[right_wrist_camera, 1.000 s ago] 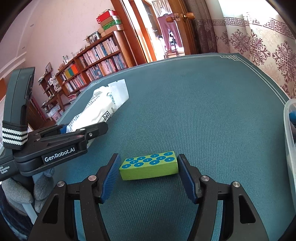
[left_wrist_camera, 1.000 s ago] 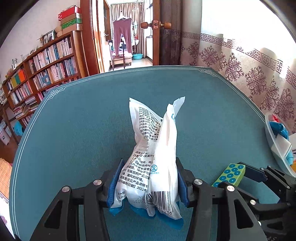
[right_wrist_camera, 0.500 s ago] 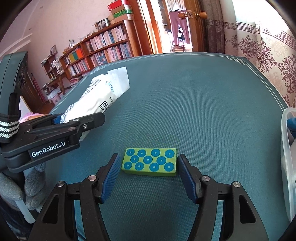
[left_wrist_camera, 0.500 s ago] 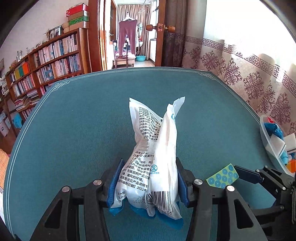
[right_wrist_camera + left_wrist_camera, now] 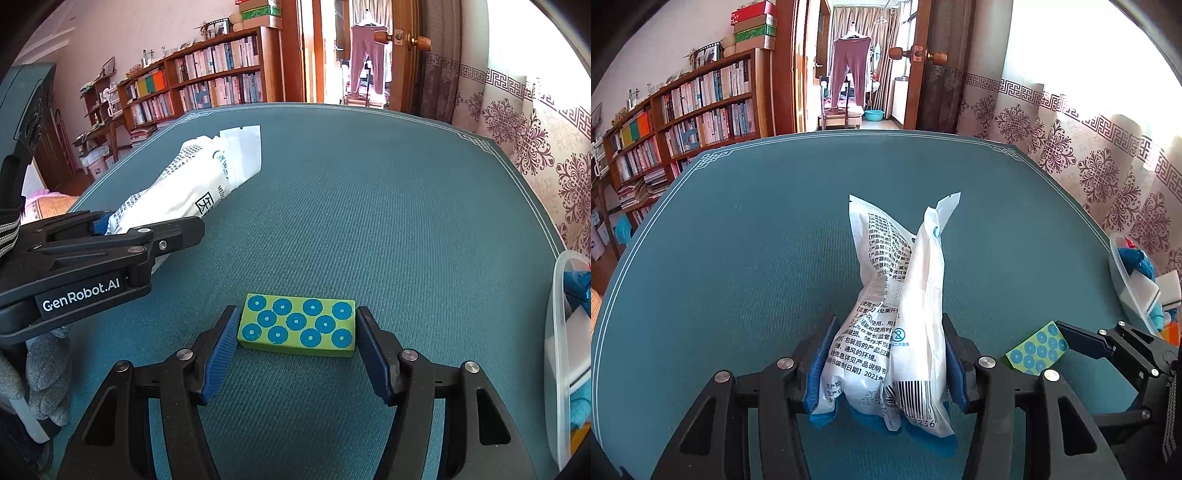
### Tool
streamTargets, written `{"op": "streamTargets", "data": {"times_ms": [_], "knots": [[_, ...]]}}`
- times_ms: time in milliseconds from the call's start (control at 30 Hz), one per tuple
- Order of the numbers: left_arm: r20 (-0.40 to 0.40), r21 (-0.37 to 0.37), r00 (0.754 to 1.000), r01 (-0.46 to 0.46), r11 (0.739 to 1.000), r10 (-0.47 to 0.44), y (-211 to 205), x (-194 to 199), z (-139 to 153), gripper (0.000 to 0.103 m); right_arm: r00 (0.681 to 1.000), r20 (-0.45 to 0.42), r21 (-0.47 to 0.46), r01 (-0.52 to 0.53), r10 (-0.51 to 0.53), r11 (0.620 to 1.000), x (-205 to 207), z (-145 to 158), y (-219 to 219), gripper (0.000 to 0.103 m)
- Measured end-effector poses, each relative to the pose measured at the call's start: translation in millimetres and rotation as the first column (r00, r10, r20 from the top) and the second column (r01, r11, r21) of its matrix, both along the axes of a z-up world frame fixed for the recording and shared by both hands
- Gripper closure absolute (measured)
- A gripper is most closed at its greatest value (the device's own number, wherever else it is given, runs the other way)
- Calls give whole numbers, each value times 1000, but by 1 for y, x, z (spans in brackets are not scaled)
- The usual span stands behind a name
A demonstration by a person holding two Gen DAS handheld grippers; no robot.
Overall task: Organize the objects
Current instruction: 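Lift and carry the medicine bag and green brick toward the bowl with both grippers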
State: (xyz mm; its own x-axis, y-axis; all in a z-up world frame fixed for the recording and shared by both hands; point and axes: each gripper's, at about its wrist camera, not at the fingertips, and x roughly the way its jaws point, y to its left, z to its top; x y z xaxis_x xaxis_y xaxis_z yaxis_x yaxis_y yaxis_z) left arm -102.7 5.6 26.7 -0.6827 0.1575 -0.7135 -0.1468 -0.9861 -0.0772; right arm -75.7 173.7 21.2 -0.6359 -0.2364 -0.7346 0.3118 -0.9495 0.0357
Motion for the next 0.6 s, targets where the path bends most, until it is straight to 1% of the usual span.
{"op": "streamTargets", "data": {"times_ms": [100, 300, 600], "knots": [[-7, 0, 1000, 4, 1000, -4, 1, 2, 1, 48, 1000, -2, -13, 14, -14, 1000, 2, 1, 4, 40], [-9, -9, 1000, 9, 1000, -9, 4, 4, 0, 48, 999, -3, -74, 50, -50, 996, 12, 6, 25, 40], [-12, -28, 999, 39, 999, -39, 16, 9, 1, 48, 993, -41, -142, 100, -107, 985, 41, 29, 65, 40]]}}
